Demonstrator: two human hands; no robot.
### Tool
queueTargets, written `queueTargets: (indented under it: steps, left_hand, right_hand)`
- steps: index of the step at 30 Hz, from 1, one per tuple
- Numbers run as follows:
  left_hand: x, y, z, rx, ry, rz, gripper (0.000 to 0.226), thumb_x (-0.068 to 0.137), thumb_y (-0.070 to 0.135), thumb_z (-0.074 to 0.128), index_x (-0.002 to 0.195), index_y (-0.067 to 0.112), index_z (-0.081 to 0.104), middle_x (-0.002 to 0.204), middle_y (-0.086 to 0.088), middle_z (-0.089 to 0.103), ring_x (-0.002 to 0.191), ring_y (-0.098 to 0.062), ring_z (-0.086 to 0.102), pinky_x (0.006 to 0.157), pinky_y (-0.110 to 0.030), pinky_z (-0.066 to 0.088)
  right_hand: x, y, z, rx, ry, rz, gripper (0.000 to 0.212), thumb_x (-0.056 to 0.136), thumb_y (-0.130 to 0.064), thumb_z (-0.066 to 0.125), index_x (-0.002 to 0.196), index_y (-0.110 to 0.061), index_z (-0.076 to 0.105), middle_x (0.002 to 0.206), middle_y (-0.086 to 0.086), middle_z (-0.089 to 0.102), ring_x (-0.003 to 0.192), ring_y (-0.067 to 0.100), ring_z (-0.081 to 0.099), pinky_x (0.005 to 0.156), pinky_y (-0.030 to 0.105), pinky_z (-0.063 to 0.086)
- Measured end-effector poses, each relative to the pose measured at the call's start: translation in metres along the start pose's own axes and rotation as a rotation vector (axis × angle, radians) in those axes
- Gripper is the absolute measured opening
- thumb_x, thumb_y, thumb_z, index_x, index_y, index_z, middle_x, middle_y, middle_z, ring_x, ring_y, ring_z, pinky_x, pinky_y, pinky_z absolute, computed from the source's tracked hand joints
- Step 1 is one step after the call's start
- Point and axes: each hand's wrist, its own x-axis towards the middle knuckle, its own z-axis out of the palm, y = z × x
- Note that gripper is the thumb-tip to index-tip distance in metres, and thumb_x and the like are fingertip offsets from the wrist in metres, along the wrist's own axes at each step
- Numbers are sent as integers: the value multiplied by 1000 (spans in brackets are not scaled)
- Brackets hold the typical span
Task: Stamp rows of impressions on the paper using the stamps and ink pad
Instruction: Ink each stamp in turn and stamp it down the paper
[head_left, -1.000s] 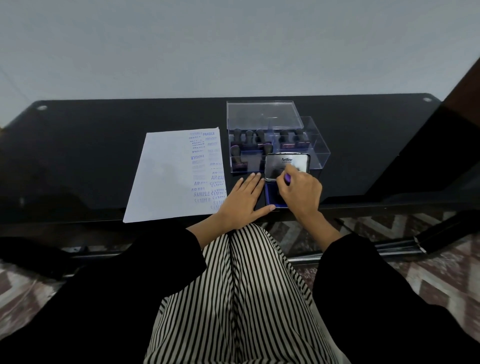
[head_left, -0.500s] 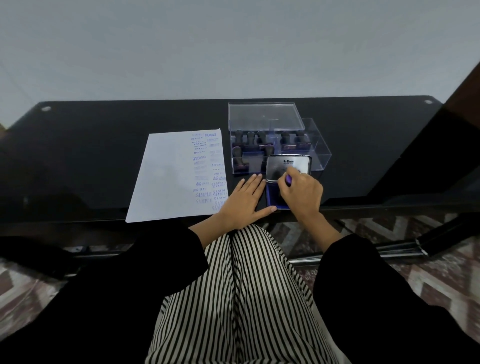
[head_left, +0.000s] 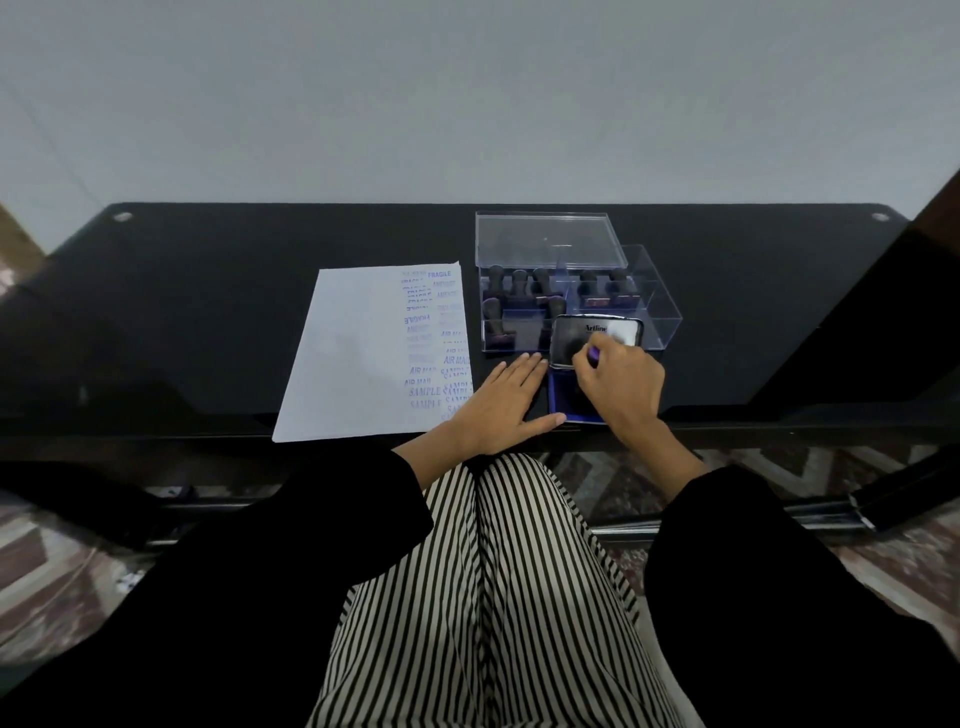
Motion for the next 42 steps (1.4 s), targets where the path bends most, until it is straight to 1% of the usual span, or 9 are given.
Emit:
queueTargets:
  steps: [6,9,13,17,24,30,36,38,42]
  left_hand:
    - [-21,-25,-37,-148,154,30,44,99,27,39,139,7,40,141,-9,45,131,-19,40,108,-26,29]
    - [-36,-50,-49,-172,230,-34,35,99,17,39,131,7,48,134,-8,51,123,-19,46,103,-25,33]
    - [-57,-84,-55,-143,290,-193,35,99,15,38,132,8,47,140,-7,46,130,-20,41,109,-27,28]
    - [-72,-109,-50,-43,179,-342,45,100,23,36,143,8,34,153,-8,27,143,-22,22,116,-32,16]
    - [-83,-125,-31,-15,113,-393,53,101,36,28,150,17,18,159,-4,8,147,-21,3,118,-41,3]
    - [-81,-126,-27,-29,130,-377,53,101,36,27,150,16,17,159,-4,7,147,-21,2,118,-42,2]
    - [-83,-128,-26,-34,152,-360,53,101,35,28,149,15,18,159,-5,9,147,-22,2,118,-42,2]
    - [-83,-128,-26,-33,149,-359,53,101,35,27,149,15,18,159,-5,8,147,-21,2,118,-41,1]
    - [-83,-129,-26,-19,136,-355,53,102,36,26,150,15,16,159,-5,7,147,-22,1,118,-41,1]
  right_hand:
    - [-7,-18,-15,169,109,80,23,92,-22,49,75,-9,57,60,4,50,57,23,49,55,28,31]
    - [-9,-46,-17,228,103,68,26,93,-26,50,71,-13,51,59,4,50,57,20,44,56,27,28]
    - [-16,-87,-7,291,56,-22,29,93,-32,52,73,-12,58,57,1,49,55,20,50,53,27,32]
    - [-24,-122,5,300,-45,-98,34,93,-35,49,72,-10,59,57,4,53,55,21,54,52,27,34]
    - [-30,-148,21,237,-140,-191,40,94,-41,45,65,-14,48,54,3,50,53,19,53,53,31,41]
    - [-26,-157,28,168,-159,-230,39,94,-41,44,66,-14,45,56,2,48,54,18,47,46,27,25]
    - [-29,-161,34,110,-176,-285,38,95,-41,42,69,-14,45,57,2,48,56,18,45,52,27,28]
    - [-30,-161,36,107,-155,-296,37,95,-39,44,68,-14,45,56,2,47,54,18,43,46,27,22]
    - [-34,-163,45,169,-32,-303,35,89,-28,56,59,-15,44,43,4,42,41,18,36,42,15,11]
